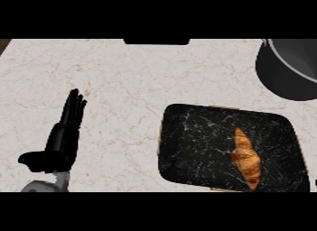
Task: Pick the croissant from the tray and place it in the pot
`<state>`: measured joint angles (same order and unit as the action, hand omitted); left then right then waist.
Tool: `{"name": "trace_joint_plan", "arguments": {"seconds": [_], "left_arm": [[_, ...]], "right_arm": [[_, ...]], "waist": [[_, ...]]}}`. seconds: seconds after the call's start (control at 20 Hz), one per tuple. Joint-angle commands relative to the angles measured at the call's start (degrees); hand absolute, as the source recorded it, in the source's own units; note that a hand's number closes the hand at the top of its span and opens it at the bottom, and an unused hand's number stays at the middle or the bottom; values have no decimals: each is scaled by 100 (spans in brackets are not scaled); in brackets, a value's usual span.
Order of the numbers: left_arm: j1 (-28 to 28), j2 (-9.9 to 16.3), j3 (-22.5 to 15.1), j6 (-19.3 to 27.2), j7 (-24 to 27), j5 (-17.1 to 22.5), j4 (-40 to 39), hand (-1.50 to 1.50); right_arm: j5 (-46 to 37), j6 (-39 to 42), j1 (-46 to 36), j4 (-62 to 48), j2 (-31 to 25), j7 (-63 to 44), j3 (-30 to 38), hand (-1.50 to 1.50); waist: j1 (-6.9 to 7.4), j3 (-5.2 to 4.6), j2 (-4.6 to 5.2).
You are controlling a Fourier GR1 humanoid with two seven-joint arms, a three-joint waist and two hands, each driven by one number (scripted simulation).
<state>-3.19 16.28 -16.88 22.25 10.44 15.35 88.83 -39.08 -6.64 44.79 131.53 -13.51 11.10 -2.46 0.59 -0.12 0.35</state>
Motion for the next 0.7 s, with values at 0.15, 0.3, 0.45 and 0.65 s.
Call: {"name": "trace_joint_plan", "arguments": {"seconds": [0.15, 0.3, 0.45, 0.65], "left_arm": [[-330, -4, 445, -452, 118, 170, -575, 0], [244, -153, 77, -152, 137, -138, 27, 0], [-1, -389, 118, -40, -60, -370, -167, 0], [-144, -216, 501, -416, -144, -268, -167, 0]], "right_arm": [[-1539, 531, -1337, -464, 324, -1535, -860, -150], [-2200, 766, -1231, -474, 502, -2190, -1186, -150], [-1946, 744, -1470, -911, 529, -1942, -1030, -150], [-1495, 949, -2088, -1474, 436, -1844, -516, -150]], "waist": [[-36, 5, -10], [-19, 7, -30], [-76, 12, -37], [-70, 13, -35]]}}
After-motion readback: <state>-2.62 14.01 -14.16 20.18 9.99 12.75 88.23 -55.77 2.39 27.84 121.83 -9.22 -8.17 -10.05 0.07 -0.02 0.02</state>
